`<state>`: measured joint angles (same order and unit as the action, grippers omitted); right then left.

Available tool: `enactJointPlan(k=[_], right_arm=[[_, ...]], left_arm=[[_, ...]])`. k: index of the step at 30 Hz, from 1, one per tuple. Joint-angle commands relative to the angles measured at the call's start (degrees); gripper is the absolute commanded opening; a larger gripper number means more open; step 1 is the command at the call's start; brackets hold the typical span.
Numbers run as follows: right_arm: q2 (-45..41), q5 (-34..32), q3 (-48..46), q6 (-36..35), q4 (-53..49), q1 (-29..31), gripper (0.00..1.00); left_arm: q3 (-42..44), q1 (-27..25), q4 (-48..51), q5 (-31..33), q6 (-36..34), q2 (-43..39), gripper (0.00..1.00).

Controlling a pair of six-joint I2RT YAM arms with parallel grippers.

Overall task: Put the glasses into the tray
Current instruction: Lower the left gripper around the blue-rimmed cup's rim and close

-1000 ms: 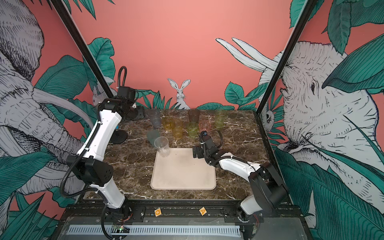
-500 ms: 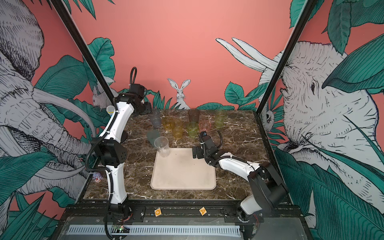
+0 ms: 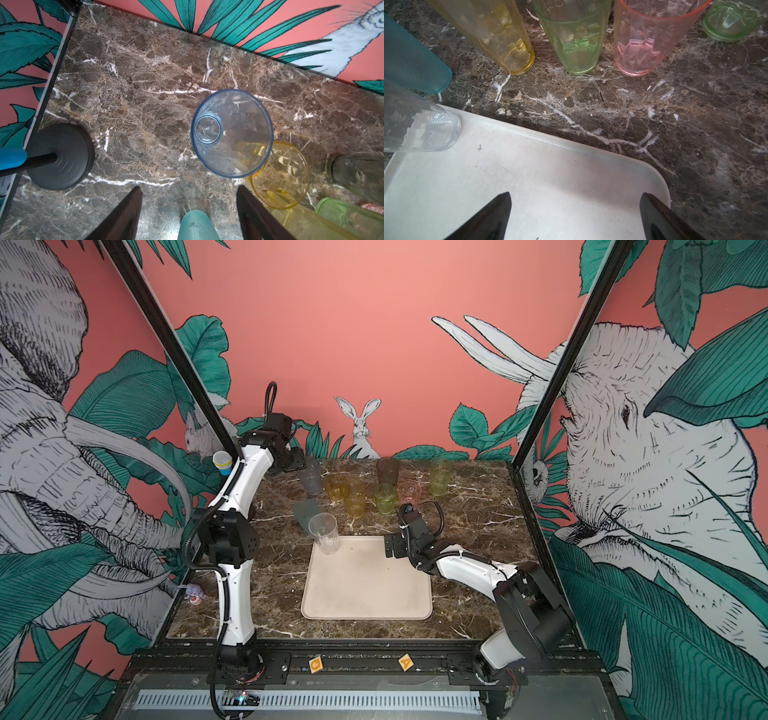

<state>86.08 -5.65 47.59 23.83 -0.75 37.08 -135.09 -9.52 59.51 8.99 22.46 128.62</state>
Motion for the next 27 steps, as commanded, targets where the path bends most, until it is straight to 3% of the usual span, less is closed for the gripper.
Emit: enactJointPlan(k=[1, 14, 27], right_arm=[[-0.39, -1.50, 1.76, -0.33, -0.01, -0.41, 0.99], [-1.61, -0.47, 1.09, 0.21, 0.49, -1.29, 0.99], [-0.80, -0.18, 1.07, 0.42, 0.89, -1.57, 0.99]], left_arm=[[-2.00, 0.43, -2.63, -0.22, 0.30, 0.55, 0.73], [-2.59, 0.60, -8.25, -1.04, 3.37, 5.25, 0.65], [-3.78, 1.79, -7.57, -1.78, 5.58, 8.30, 0.32]])
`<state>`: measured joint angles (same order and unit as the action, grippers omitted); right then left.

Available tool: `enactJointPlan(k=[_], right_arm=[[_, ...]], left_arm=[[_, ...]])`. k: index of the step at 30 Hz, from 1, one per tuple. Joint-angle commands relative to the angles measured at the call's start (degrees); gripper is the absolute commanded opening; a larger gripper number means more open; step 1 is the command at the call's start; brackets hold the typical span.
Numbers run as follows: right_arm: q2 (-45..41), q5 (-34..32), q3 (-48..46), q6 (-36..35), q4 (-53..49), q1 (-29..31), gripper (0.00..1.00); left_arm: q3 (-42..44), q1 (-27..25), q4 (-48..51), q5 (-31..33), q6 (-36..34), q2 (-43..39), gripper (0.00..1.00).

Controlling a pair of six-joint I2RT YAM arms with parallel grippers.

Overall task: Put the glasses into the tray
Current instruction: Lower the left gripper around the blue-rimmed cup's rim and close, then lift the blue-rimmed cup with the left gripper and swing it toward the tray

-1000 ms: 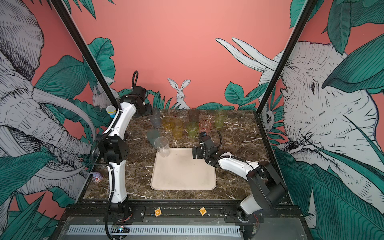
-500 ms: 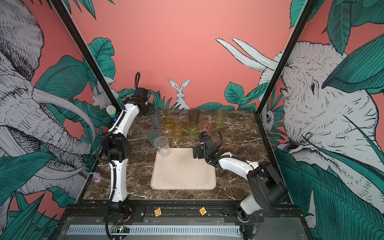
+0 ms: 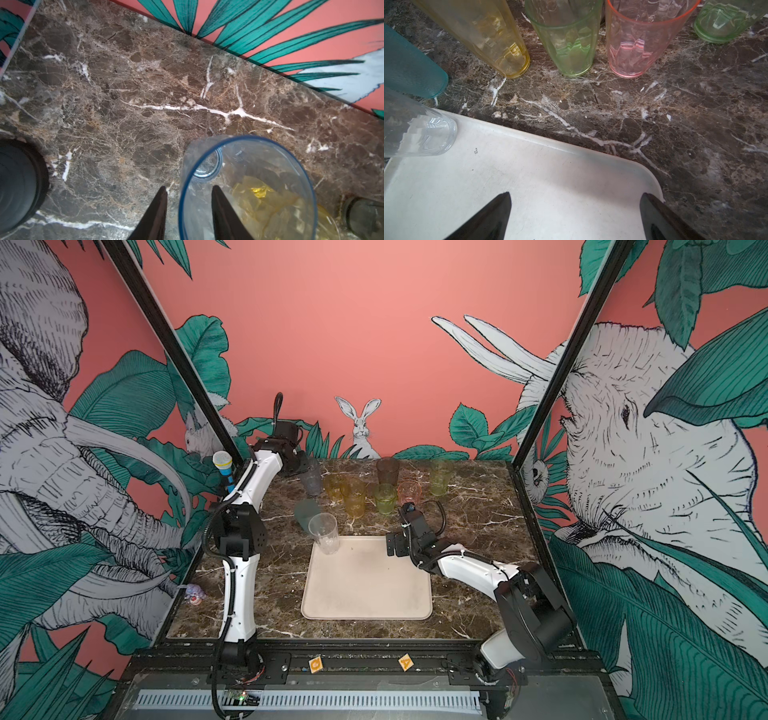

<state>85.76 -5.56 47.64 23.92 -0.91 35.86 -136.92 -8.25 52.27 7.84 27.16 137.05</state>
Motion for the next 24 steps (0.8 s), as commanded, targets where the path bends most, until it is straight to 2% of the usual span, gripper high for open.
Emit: enactJointPlan(k=[1, 5, 13, 24], right_arm=[[-0.20, -0.16, 1.29, 0.34, 0.79, -0.35, 0.99], [-0.24, -0.19, 1.22, 0.34, 1.02, -0.35, 0.99], [-0.06, -0.10, 1.23, 0.34, 1.08, -0.42, 0.99], [0.03, 0.02, 1.32, 0.42, 1.06, -0.42, 0.99]], left_arm=[[-1.94, 0.60, -0.40, -0.77, 0.92, -0.16, 0.28], [-1.94, 0.87, -0.59, -1.20, 0.80, -0.12, 0.15], [-1.24, 1.07, -0.68, -1.69, 0.49, -0.46, 0.00], [0.94, 1.22, 1.20, -1.25, -2.15, -4.98, 0.00]])
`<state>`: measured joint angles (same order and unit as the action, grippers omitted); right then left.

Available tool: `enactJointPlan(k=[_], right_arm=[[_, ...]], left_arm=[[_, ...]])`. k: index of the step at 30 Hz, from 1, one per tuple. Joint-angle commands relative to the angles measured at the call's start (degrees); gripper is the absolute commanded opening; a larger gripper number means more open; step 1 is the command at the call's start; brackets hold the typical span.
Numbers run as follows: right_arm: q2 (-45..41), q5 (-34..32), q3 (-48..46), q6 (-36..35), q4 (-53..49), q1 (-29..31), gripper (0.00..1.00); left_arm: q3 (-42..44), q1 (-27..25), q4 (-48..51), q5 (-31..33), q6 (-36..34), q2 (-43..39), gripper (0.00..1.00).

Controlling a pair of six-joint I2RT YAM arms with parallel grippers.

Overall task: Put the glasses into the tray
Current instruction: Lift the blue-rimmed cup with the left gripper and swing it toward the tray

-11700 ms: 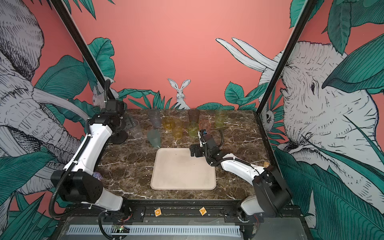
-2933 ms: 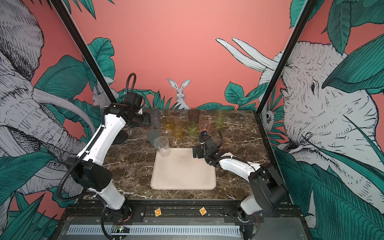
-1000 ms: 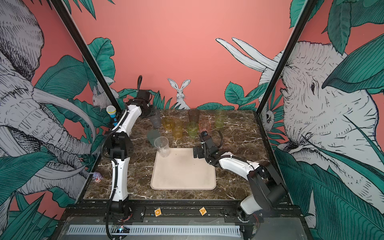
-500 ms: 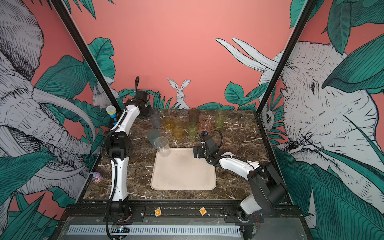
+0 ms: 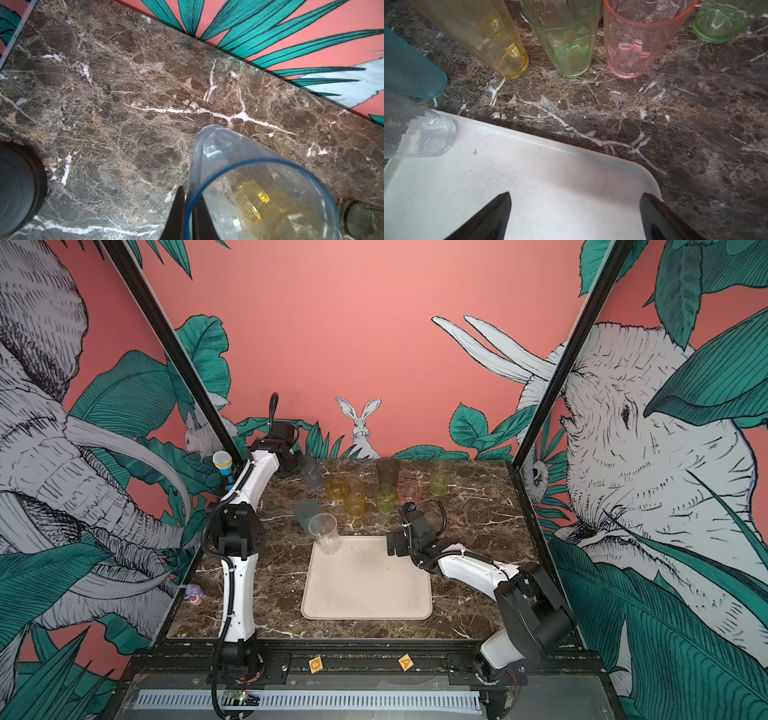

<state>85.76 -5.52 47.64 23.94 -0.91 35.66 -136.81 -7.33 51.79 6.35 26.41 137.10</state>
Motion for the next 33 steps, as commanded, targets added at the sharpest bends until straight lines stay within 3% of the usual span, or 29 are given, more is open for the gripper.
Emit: enactJointPlan(k=[1, 17, 33], right_arm=[[0.00, -0.02, 1.32, 0.40, 1.08, -0.23, 0.99], [-0.44, -0.02, 1.17, 0.40, 0.91, -0.23, 0.99], [-0.25, 0.01, 1.23, 0.32, 0.90, -0.24, 0.99]], left_arm=[[1.12, 0.30, 2.09, 0.31, -1.69, -5.77, 0.00], [10.19, 0.33, 13.53, 2.47, -6.88, -26.91, 0.00], [13.30, 0.14, 29.26, -3.76, -12.18, -45.69, 0.00]])
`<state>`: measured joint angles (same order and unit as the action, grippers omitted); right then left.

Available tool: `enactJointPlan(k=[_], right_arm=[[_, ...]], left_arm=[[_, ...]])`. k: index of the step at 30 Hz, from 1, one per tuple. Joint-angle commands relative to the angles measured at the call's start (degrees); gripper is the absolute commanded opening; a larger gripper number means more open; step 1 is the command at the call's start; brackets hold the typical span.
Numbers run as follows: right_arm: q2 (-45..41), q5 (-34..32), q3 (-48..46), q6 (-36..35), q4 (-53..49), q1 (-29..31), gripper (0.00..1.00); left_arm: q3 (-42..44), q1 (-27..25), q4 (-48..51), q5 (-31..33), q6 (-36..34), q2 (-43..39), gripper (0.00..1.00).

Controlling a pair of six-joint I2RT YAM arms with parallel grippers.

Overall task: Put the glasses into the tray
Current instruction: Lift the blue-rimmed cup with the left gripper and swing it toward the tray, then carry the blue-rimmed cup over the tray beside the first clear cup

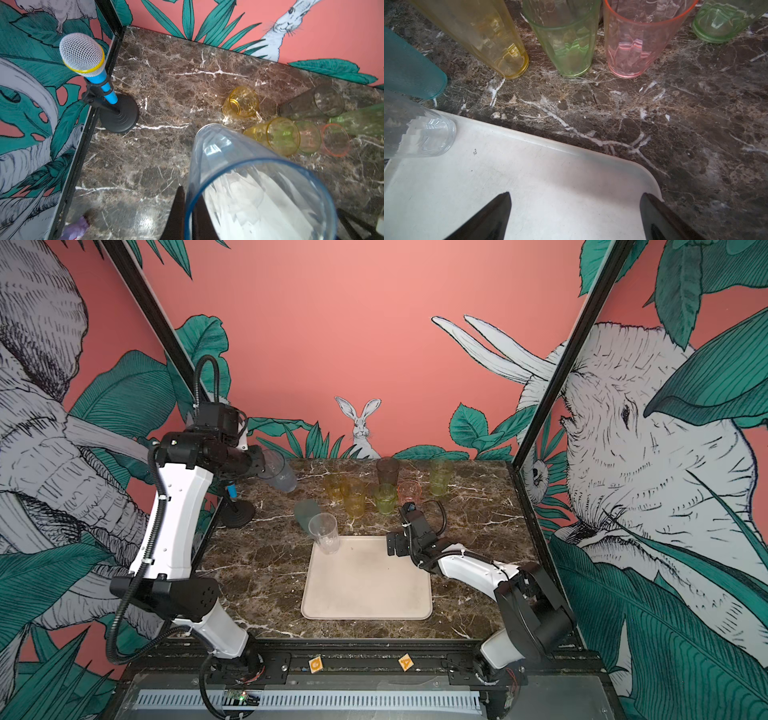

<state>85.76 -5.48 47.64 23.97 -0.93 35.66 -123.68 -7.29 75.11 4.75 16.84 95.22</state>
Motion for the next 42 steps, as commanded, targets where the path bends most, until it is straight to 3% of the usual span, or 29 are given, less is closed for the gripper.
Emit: enactJointPlan(k=[1, 9, 20, 35, 42], right_arm=[[-0.15, 0.00, 1.32, 0.29, 0.93, -0.28, 0.99], [0.48, -0.64, 1.49, -0.06, 0.91, -0.24, 0.99], [0.36, -0.77, 1.24, -0.23, 1.27, -0.33, 0.99], [2.04, 0.18, 1.98, -0.24, 1.20, -0.33, 0.99], [2.40, 0.23, 2.20, -0.15, 1.10, -0.33, 0.99]], left_arm=[[-0.20, 0.11, 7.80, -2.69, -3.20, -4.20, 0.00], [3.96, -0.86, 16.68, -0.56, -5.76, -10.67, 0.00], [15.08, -6.19, 18.98, 1.09, -2.98, -21.72, 0.00], [42.09, -12.40, 6.02, -4.54, 2.47, -34.99, 0.00], [52.11, -15.12, -1.07, -3.74, 5.72, -38.31, 0.00]])
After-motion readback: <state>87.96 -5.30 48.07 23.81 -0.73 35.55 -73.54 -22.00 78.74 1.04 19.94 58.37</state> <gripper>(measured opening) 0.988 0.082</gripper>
